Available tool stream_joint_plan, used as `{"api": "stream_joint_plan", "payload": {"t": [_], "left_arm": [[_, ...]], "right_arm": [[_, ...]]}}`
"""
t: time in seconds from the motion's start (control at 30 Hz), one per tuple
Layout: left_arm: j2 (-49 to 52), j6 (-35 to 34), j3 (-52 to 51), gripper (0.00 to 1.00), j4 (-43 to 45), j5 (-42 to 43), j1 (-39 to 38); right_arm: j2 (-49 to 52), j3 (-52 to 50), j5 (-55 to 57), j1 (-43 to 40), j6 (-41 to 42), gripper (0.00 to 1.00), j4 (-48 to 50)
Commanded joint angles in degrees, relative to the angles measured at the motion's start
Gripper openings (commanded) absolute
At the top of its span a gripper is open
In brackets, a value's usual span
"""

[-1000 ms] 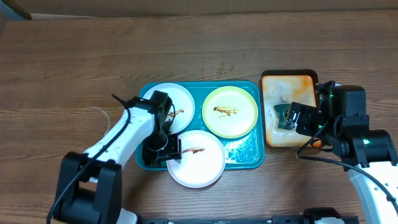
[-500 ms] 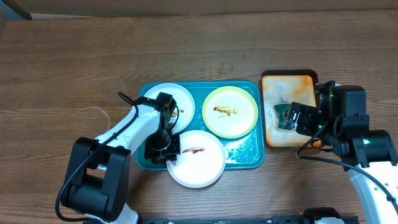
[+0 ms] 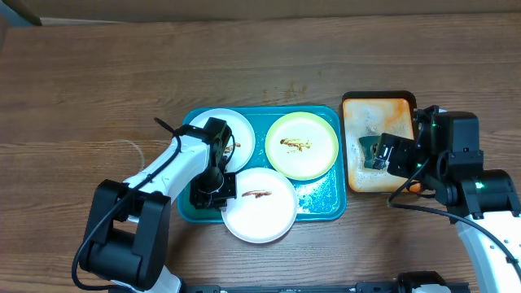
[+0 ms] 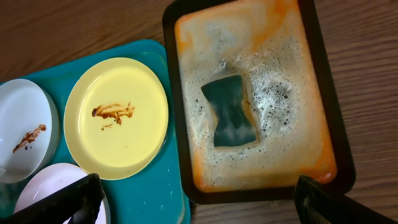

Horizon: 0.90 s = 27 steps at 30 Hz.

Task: Clean dirty plates on tray and stack at the side
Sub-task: 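Move left gripper to the front white plate and grip its rim, then lower right gripper into the soapy tray and grasp the sponge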

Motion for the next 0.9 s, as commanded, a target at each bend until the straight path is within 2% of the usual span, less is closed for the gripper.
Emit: {"api": "stream_joint_plan", "payload": {"t": [0.0,0.2,0.37,0.47,0.87], "left_arm": [[0.5,0.0,2.3,0.04,0.6,-7.0,-0.3],[0.5,1.1,3.0,0.04,1.4,-9.9,-0.4],[0.5,1.0,3.0,0.04,1.4,-9.7,-0.4],[0.5,1.0,3.0,0.04,1.4,-9.7,-0.4],[0.5,1.0,3.0,0.06,1.5,-9.3,-0.4]], "right_arm": [[-0.2,1.6,0.6,-0.2,-0.3,0.95,1.2],[2.4,1.6,-0.1,-0.1,-8.5,0.70,1.9],[8.3,1.6,-0.1,-0.1,-9.0,0.74,2.9],[13.4,1.6,-0.1,-0.1,-9.0,0.68,5.1],[30.7,1.6,3.6,-0.1,-9.0,0.68,14.4]]}}
